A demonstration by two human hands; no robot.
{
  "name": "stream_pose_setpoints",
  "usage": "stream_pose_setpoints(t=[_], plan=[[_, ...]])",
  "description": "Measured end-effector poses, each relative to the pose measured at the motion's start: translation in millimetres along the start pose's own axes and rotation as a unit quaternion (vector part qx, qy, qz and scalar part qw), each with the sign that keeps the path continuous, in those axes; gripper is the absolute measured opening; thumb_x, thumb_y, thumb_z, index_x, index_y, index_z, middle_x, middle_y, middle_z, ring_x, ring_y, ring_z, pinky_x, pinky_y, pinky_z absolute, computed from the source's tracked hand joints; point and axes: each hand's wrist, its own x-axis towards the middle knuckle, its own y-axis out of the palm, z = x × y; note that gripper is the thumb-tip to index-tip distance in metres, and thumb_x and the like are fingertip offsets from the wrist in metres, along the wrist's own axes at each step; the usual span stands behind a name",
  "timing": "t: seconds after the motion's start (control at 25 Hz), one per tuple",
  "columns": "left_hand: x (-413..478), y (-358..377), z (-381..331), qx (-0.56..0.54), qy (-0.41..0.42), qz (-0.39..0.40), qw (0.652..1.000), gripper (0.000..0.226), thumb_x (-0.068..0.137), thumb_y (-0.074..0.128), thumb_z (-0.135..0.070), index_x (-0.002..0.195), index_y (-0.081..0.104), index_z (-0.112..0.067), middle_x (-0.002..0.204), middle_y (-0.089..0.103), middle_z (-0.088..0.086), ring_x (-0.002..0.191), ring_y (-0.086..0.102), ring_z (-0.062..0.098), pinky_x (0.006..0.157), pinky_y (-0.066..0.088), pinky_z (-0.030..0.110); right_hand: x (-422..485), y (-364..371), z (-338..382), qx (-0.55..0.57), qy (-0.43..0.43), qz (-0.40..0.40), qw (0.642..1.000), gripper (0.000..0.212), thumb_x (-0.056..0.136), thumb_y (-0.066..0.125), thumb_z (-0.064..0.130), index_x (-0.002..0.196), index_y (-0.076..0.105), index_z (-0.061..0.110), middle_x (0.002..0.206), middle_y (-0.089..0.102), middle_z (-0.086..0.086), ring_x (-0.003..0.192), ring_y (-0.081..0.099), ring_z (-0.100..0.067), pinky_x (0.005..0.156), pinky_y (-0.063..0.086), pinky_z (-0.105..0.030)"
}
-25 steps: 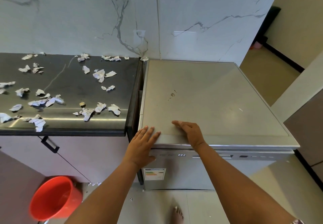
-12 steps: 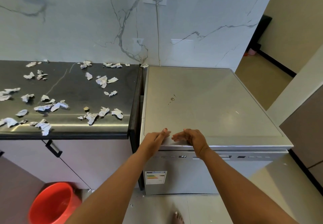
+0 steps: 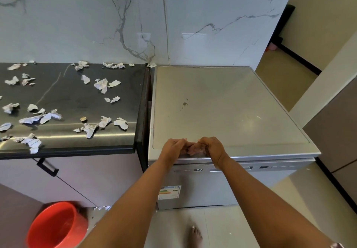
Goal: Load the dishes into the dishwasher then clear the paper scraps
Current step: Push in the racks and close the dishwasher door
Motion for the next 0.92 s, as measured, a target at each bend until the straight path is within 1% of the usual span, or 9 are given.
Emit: stream_pose_setpoints(t=[0.08, 0.16, 0.24, 0.32, 0.4, 0.56, 0.72, 0.8, 0.92], plan=[[1, -1, 3, 0.006, 0.003, -0.006, 1.0, 0.034, 0.09, 0.049, -0.022, 0.072, 0.078, -0.024, 0.085, 0.072, 0.019, 0.089, 0.066, 0.036, 0.093, 0.05, 0.05, -1, 0, 2, 0.013, -0.006, -0.001, 1.0, 0.04, 0.087, 0.045, 0.008, 0.051, 0.058, -0.001, 0.036, 0.048, -0.001, 0.036, 0.032, -0.008, 0.048, 0.028, -0.024], [1, -1, 5, 0.004, 0.007, -0.008, 1.0, 0.032, 0.086, 0.049, -0.026, 0.074, 0.078, -0.024, 0.087, 0.072, 0.021, 0.092, 0.066, 0.041, 0.09, 0.052, 0.048, 0, 1, 2, 0.019, -0.022, 0.004, 1.0, 0.041, 0.081, 0.049, 0.02, 0.054, 0.061, -0.008, 0.043, 0.05, -0.011, 0.038, 0.032, -0.01, 0.045, 0.028, -0.024], [1, 0, 4, -0.025, 0.005, -0.007, 1.0, 0.034, 0.092, 0.047, -0.017, 0.077, 0.077, -0.016, 0.087, 0.073, 0.018, 0.087, 0.068, 0.035, 0.086, 0.056, 0.038, 2, 0, 0, 0.019, -0.03, 0.026, 0.999, 0.05, 0.079, 0.046, 0.028, 0.067, 0.063, -0.017, 0.053, 0.057, -0.022, 0.04, 0.041, -0.012, 0.044, 0.034, -0.019], [-2, 1, -1, -0.047, 0.002, -0.002, 0.999, 0.033, 0.095, 0.043, -0.009, 0.086, 0.075, -0.004, 0.087, 0.072, 0.017, 0.08, 0.07, 0.024, 0.076, 0.057, 0.025, 3, -1, 0, 0.026, -0.028, 0.053, 0.998, 0.045, 0.088, 0.036, 0.014, 0.072, 0.067, -0.015, 0.056, 0.065, -0.019, 0.046, 0.056, -0.015, 0.047, 0.041, -0.014], [-3, 1, -2, -0.052, -0.001, 0.003, 0.999, 0.032, 0.096, 0.042, -0.007, 0.094, 0.071, 0.004, 0.089, 0.072, 0.017, 0.073, 0.07, 0.015, 0.07, 0.056, 0.019, 3, -3, 1, 0.044, -0.027, 0.067, 0.996, 0.044, 0.09, 0.033, 0.007, 0.071, 0.068, -0.012, 0.058, 0.067, -0.017, 0.051, 0.061, -0.019, 0.049, 0.044, -0.015], [-2, -1, -2, -0.061, -0.007, 0.006, 0.998, 0.032, 0.097, 0.041, -0.008, 0.098, 0.069, 0.007, 0.094, 0.071, 0.02, 0.075, 0.07, 0.015, 0.072, 0.056, 0.019, 4, -2, 1, 0.064, -0.033, 0.078, 0.994, 0.043, 0.09, 0.032, 0.004, 0.077, 0.066, -0.017, 0.057, 0.067, -0.016, 0.05, 0.062, -0.017, 0.053, 0.047, -0.016], [-1, -1, -4, -0.084, -0.021, 0.006, 0.996, 0.032, 0.097, 0.04, -0.006, 0.101, 0.067, 0.012, 0.093, 0.07, 0.021, 0.074, 0.07, 0.016, 0.071, 0.057, 0.02, 0, -3, 6, 0.072, -0.04, 0.072, 0.994, 0.042, 0.09, 0.031, 0.002, 0.079, 0.066, -0.019, 0.052, 0.066, -0.012, 0.041, 0.057, -0.009, 0.047, 0.043, -0.013], [0, -2, -5, -0.101, -0.035, 0.008, 0.994, 0.033, 0.098, 0.04, -0.007, 0.102, 0.066, 0.012, 0.091, 0.07, 0.019, 0.075, 0.07, 0.017, 0.071, 0.057, 0.021, 3, -3, 6, 0.077, -0.042, 0.058, 0.994, 0.043, 0.09, 0.032, 0.003, 0.076, 0.068, -0.015, 0.057, 0.068, -0.016, 0.048, 0.061, -0.015, 0.053, 0.047, -0.016], [4, -4, -7, -0.12, -0.062, 0.008, 0.991, 0.034, 0.099, 0.038, -0.008, 0.1, 0.067, 0.009, 0.09, 0.071, 0.017, 0.08, 0.071, 0.022, 0.075, 0.058, 0.025, 6, -2, 4, 0.095, -0.042, 0.048, 0.993, 0.043, 0.089, 0.032, 0.003, 0.076, 0.07, -0.013, 0.072, 0.069, -0.028, 0.065, 0.067, -0.032, 0.065, 0.054, -0.028]])
